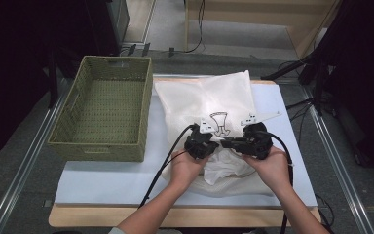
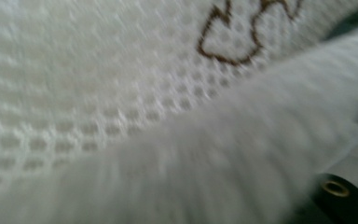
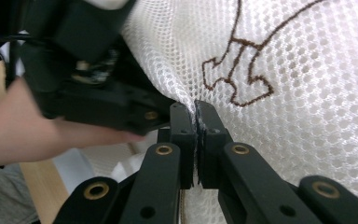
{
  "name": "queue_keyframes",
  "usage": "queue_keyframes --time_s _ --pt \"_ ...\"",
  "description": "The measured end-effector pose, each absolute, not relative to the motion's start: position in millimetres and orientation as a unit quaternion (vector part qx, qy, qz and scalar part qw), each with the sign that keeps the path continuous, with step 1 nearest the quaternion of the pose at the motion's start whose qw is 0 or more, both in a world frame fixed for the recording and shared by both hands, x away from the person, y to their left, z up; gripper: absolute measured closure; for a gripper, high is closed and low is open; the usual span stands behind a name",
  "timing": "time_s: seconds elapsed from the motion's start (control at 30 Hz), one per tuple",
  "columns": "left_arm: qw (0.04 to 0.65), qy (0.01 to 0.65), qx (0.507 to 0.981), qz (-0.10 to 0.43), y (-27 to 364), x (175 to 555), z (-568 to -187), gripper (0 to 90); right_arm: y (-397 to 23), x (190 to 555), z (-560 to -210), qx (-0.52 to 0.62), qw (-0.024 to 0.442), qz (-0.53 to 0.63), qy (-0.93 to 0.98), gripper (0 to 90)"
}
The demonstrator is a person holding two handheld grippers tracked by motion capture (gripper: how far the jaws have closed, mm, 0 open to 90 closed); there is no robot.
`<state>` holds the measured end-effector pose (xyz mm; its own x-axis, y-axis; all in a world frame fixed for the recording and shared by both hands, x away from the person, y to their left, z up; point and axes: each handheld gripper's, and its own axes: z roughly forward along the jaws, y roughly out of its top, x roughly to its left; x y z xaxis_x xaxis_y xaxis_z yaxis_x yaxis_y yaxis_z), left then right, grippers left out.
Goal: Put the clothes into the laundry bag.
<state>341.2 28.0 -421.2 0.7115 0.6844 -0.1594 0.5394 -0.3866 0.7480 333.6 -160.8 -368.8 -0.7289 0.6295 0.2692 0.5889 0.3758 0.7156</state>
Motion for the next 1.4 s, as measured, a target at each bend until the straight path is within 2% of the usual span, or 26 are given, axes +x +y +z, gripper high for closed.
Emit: queue_keyframes --time_s 0.47,0.8,1.0,1.4 --pt "0.424 0.314 0.848 0.046 42 291 -399 90.0 -167 338 -371 0.376 0.028 0.417 0.827 87.8" --pt "0.405 0.308 0.860 0.027 37 255 -427 90.0 -167 337 -370 0.378 0.029 0.418 0.826 87.8" --pt "0.388 0.334 0.859 0.020 27 265 -450 90.0 -166 337 -369 0.378 0.031 0.417 0.826 87.8" --pt "0.404 0.354 0.840 0.081 -5 306 -441 90.0 -165 337 -370 0.379 0.028 0.417 0.826 87.7"
